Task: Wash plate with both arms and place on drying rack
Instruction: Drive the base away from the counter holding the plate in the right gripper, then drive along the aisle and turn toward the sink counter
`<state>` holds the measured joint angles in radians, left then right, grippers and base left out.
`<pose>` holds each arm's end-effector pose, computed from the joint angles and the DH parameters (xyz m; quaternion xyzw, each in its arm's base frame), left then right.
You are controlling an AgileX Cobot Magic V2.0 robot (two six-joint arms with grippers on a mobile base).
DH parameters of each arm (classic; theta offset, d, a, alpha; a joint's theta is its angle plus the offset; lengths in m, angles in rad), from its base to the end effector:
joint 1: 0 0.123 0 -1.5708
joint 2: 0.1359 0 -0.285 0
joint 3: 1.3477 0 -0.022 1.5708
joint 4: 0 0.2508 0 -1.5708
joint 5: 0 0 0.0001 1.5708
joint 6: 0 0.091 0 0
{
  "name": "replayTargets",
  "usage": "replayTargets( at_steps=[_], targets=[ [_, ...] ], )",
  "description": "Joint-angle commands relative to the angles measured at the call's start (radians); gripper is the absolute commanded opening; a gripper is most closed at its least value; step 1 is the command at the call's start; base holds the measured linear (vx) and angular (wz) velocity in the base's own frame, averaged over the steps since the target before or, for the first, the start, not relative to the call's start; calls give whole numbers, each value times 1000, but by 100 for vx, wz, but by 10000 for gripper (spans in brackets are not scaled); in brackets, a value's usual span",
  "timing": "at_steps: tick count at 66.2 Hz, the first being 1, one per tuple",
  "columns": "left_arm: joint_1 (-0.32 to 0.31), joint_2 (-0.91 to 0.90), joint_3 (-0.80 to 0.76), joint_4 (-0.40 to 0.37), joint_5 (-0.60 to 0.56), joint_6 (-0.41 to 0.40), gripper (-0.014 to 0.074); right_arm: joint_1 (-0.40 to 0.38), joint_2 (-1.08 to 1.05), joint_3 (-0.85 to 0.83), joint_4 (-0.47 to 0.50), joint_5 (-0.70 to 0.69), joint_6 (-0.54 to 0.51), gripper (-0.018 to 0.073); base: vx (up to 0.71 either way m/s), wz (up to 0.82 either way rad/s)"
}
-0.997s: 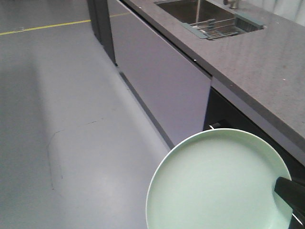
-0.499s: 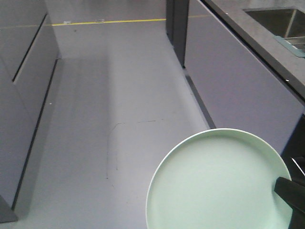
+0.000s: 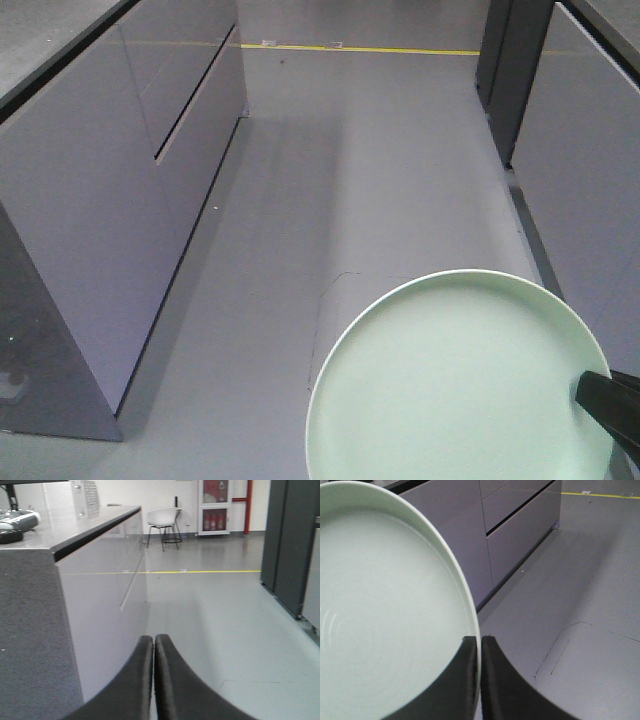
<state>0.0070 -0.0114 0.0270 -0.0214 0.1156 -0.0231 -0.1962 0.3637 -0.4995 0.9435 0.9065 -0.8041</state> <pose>0.0567 0.0002 0.1942 -0.0177 0.7223 -0.0138 0.6913 0.0638 0.0465 0.3078 -0.1459 0.7974 0.2057 0.5482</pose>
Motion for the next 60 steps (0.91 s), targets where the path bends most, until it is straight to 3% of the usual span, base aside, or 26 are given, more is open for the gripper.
replayTargets(
  at_steps=[1, 60],
  targets=[
    [1, -16, 21, -3, -73, -9, -6, 1, 9, -25, 56, -44, 0, -2, 20, 35],
    [1, -16, 21, -3, -73, -9, -6, 1, 9, -25, 56, -41, 0, -2, 29, 12]
  ],
)
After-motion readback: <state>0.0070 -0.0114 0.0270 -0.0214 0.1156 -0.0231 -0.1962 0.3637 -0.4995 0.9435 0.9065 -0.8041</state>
